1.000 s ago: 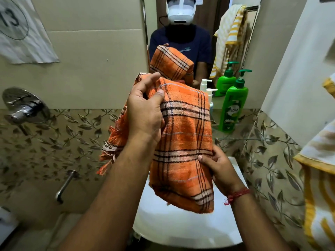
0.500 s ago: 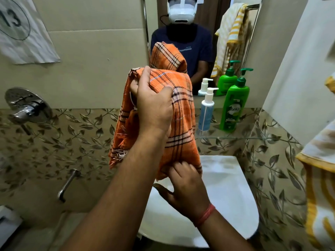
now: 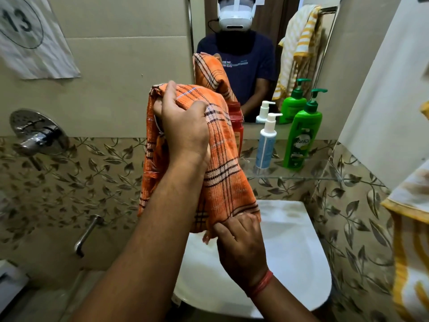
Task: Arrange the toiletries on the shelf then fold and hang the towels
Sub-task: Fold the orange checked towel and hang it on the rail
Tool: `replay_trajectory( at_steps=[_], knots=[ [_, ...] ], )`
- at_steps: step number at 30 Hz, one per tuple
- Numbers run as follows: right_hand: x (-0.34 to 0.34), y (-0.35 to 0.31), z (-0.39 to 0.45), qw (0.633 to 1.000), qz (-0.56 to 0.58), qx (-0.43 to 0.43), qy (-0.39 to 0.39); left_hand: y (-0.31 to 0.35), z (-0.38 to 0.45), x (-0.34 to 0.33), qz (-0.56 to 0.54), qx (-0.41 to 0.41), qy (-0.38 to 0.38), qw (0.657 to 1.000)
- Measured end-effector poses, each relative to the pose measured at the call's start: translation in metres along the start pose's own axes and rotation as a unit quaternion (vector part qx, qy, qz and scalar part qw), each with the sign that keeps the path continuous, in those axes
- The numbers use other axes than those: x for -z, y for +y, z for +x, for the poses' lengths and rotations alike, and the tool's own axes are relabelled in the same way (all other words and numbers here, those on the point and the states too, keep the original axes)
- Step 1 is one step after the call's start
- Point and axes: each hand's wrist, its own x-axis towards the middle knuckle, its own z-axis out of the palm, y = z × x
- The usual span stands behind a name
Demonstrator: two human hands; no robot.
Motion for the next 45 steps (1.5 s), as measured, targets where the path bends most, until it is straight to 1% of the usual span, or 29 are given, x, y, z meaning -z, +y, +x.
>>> replay_trajectory(
  at_steps=[4, 7, 13, 16, 19, 23, 25, 27, 28, 30, 32, 34, 36, 38, 39, 41, 43, 45],
  knots=[
    [0.001, 0.01, -0.002, 0.999, -0.024, 0.016, 0.025, 0.003, 0.014, 0.002, -0.004, -0.028, 0.038, 0.999],
    [0.001, 0.016, -0.003, 0.998, -0.057, 0.006, 0.015, 0.006, 0.02, 0.003, -0.005, -0.036, 0.054, 0.998],
    [-0.003, 0.019, -0.008, 0.996, -0.075, -0.012, -0.05, 0.004, 0.024, 0.009, 0.001, -0.035, 0.049, 0.998],
    [-0.004, 0.018, -0.009, 0.991, -0.078, -0.031, -0.107, 0.002, 0.025, 0.012, -0.007, -0.026, 0.046, 0.999],
    [-0.007, 0.019, -0.011, 0.984, -0.077, -0.021, -0.159, 0.0, 0.022, 0.013, -0.009, -0.015, 0.041, 0.999],
    [-0.006, 0.017, -0.016, 0.983, -0.054, -0.004, -0.173, 0.001, 0.018, 0.014, -0.009, -0.016, 0.032, 0.999],
    [-0.001, 0.015, -0.016, 0.986, -0.025, 0.013, -0.163, 0.005, 0.015, 0.013, -0.009, -0.019, 0.024, 0.999],
    [0.008, 0.012, -0.01, 0.99, 0.048, 0.01, -0.131, 0.011, 0.01, 0.012, -0.012, -0.012, 0.011, 1.0],
    [0.013, 0.009, -0.006, 0.99, 0.091, -0.005, -0.109, 0.013, 0.007, 0.012, -0.016, -0.005, 0.003, 1.0],
    [0.024, 0.006, 0.009, 0.981, 0.174, -0.061, -0.06, 0.016, 0.001, 0.014, -0.022, 0.008, -0.017, 1.0],
    [0.034, 0.009, 0.031, 0.964, 0.227, -0.135, -0.004, 0.02, -0.006, 0.017, -0.036, 0.014, -0.043, 0.998],
    [0.042, 0.02, 0.056, 0.949, 0.248, -0.189, 0.038, 0.023, -0.012, 0.021, -0.045, 0.017, -0.068, 0.996],
    [0.047, 0.039, 0.077, 0.934, 0.259, -0.238, 0.058, 0.027, -0.018, 0.026, -0.05, 0.028, -0.096, 0.994],
    [0.052, 0.06, 0.095, 0.906, 0.285, -0.307, 0.056, 0.03, -0.022, 0.032, -0.058, 0.038, -0.13, 0.989],
    [0.056, 0.07, 0.103, 0.885, 0.315, -0.338, 0.05, 0.032, -0.023, 0.035, -0.062, 0.041, -0.148, 0.986],
    [0.067, 0.084, 0.113, 0.833, 0.413, -0.366, 0.043, 0.033, -0.024, 0.041, -0.073, 0.047, -0.178, 0.98],
    [0.08, 0.09, 0.119, 0.776, 0.52, -0.357, 0.013, 0.032, -0.025, 0.045, -0.081, 0.054, -0.197, 0.976],
    [0.091, 0.086, 0.121, 0.725, 0.6, -0.339, -0.012, 0.03, -0.027, 0.048, -0.088, 0.064, -0.209, 0.972]
  ],
)
